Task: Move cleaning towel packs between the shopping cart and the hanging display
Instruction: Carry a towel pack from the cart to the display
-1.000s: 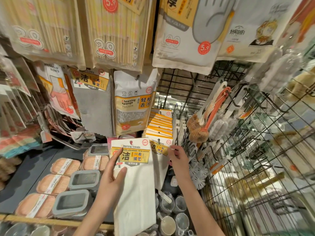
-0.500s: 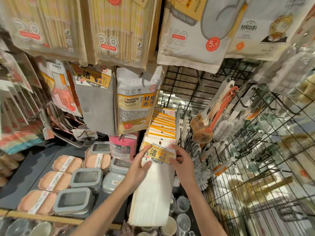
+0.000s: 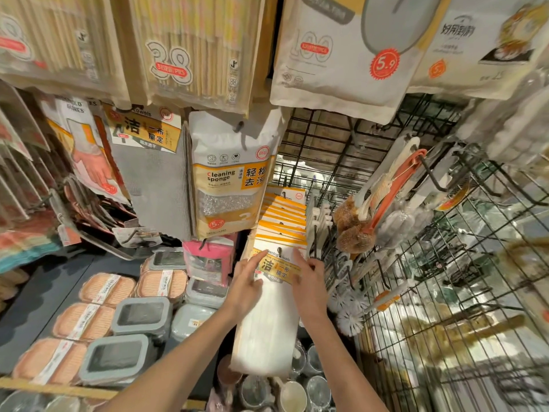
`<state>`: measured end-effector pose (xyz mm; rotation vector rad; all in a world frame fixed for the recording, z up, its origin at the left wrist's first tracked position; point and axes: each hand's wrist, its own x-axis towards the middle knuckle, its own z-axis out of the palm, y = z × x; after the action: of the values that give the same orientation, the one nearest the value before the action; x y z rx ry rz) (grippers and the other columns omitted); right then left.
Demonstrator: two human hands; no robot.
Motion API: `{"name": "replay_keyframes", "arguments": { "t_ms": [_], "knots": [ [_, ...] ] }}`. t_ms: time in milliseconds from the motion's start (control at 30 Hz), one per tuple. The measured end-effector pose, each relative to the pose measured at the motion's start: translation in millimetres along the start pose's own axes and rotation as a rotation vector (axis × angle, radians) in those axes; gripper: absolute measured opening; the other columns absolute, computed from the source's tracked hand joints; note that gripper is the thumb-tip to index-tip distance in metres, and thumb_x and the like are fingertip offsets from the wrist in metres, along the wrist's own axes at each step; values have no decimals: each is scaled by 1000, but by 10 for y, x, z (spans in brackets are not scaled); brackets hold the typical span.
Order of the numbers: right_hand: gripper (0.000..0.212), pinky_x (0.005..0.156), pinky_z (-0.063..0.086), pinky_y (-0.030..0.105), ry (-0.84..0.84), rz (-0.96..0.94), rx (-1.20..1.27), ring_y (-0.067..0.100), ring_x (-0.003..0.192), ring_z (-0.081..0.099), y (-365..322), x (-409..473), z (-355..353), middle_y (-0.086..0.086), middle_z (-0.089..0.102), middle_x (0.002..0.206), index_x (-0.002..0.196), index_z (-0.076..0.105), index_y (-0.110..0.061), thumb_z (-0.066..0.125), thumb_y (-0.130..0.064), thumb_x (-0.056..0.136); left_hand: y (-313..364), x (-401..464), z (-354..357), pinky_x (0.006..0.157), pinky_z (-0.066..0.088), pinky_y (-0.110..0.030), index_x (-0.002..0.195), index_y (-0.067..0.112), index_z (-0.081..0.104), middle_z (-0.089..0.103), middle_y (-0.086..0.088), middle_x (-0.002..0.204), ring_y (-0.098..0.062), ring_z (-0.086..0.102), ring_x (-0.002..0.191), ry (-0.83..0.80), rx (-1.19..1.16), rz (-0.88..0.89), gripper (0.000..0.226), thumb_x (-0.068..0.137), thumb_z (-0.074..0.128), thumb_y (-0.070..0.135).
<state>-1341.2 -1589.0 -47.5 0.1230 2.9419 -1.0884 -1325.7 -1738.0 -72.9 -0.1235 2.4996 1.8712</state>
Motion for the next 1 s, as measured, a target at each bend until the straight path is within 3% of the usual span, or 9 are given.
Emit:
{"name": "replay_keyframes", "arguments": {
  "t_ms": [67,133,233,467,633,733,800,900,1000],
  "knots": [
    [64,66,43,26,-36,21,-111,21,116,47,-27,21,35,1,26,139,144,28,-41,46,-7,93,0,58,17,75,30,5,137,31,39,41,-7,127,28,37,91,7,6,-14,72,85,44,-17],
    [68,74,47,31,-60,33,-176,24,121,44,-48,52,38,2,22,143,145,21,-42,46,-7,93,4,122,10,78,35,2,131,40,40,42,-5,129,17,44,97,13,26,-10,76,82,45,-18],
    [72,81,49,34,-96,47,-238,26,117,49,-97,141,-1,3,20,146,146,14,-43,46,-7,93,27,223,-15,89,43,-22,129,43,39,42,-7,128,-13,48,104,-3,81,-4,80,79,42,-20],
    [73,77,48,34,-216,104,-178,25,111,55,-186,228,-46,3,25,146,147,4,-44,42,-11,94,126,341,-43,66,34,-2,137,28,42,34,-3,122,-11,35,105,-99,188,-121,71,81,44,-15],
    [79,87,45,35,-286,84,-134,27,120,48,-201,236,-127,8,21,150,148,-1,-41,44,-7,92,294,157,-184,83,44,-23,129,31,49,42,-10,131,-28,48,114,-116,198,-169,63,76,59,-1],
    [76,93,45,35,-307,99,-79,26,126,44,-244,193,-189,6,13,153,149,7,-35,45,-4,91,376,22,-289,80,42,-25,133,13,49,55,-17,121,-37,54,110,-77,237,-128,52,84,54,-5],
    [69,97,39,30,-301,85,-40,25,133,35,-275,66,-209,7,10,154,149,19,-24,45,0,90,409,-138,-358,83,43,-32,133,15,47,55,-22,121,-38,53,111,-65,280,-120,49,86,54,0],
    [51,109,26,29,-244,-152,-41,28,136,29,-363,-237,-226,15,30,144,138,40,-7,52,-6,89,408,-518,-484,97,39,-30,137,20,43,50,-11,134,-28,49,122,2,358,-90,50,89,53,11],
    [42,110,25,30,-339,-404,-51,26,130,37,-559,-599,-135,9,42,135,132,47,-9,52,-17,92,308,-990,-667,99,36,-30,140,24,40,46,-5,138,-25,44,127,125,473,-70,51,91,53,20]
  ]
}}
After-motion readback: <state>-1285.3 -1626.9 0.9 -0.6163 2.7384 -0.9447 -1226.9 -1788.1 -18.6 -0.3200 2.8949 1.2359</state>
